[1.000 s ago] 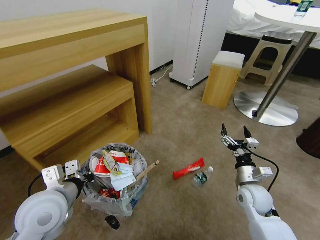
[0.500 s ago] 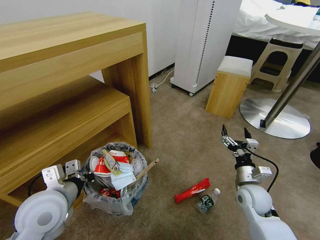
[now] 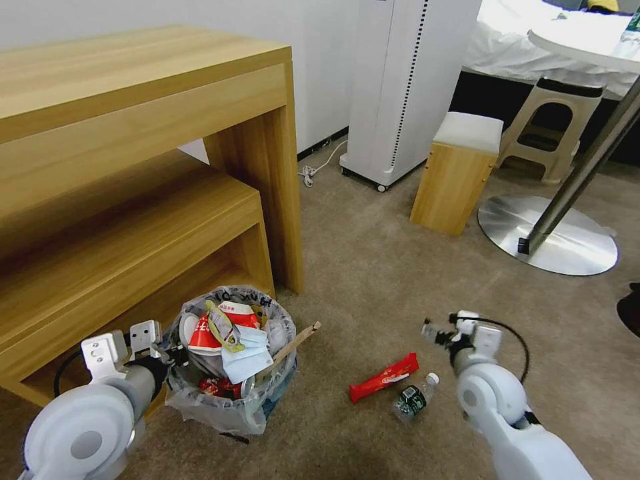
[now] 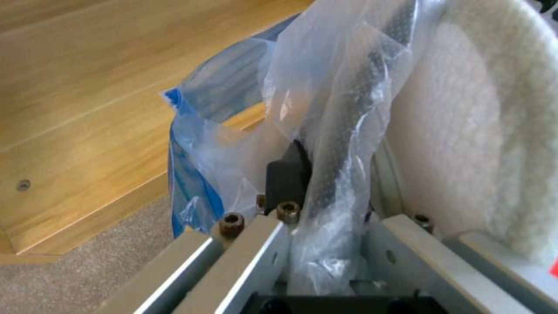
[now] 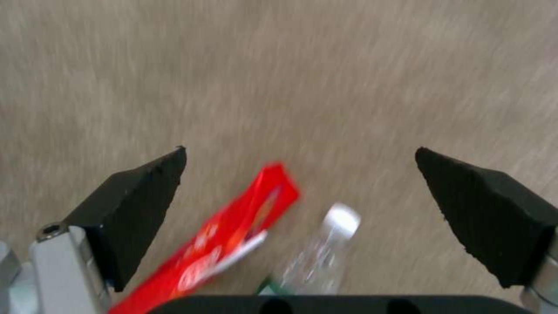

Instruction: Pick up the trash bin and place the garbage on the floor into it.

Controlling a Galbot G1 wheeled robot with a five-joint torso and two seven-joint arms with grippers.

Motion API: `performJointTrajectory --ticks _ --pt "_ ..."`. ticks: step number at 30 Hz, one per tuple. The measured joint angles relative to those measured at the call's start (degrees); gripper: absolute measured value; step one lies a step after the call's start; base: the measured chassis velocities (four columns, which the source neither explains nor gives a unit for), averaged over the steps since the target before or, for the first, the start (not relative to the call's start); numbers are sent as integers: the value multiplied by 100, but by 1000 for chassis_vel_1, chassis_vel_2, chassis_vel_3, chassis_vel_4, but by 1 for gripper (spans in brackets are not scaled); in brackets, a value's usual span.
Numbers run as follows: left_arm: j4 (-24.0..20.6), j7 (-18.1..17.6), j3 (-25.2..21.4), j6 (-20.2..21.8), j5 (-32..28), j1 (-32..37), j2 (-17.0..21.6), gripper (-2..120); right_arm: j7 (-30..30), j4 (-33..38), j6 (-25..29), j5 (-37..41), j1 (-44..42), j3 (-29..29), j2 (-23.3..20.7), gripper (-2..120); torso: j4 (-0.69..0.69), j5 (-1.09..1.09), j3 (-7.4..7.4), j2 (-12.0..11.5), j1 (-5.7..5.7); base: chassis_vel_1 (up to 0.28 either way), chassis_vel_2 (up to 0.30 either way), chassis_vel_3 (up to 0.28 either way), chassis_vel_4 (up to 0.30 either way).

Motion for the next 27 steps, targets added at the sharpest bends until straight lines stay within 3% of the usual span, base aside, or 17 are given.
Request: performJointTrajectory --ticks 6,18,27 --pt "5 -1 10 0 8 -37 36 0 589 -504 -313 771 317 -217 268 100 -1 0 0 0 0 0 0 0 0" --pt "81 1 81 -2 15 -112 31 0 581 -1562 -267 941 651 -390 676 100 -1 0 0 0 1 0 0 0 0" --pt "118 24 76 -3 21 -132 41 0 546 -2487 -229 643 866 -353 978 100 0 0 0 0 1 0 0 0 0"
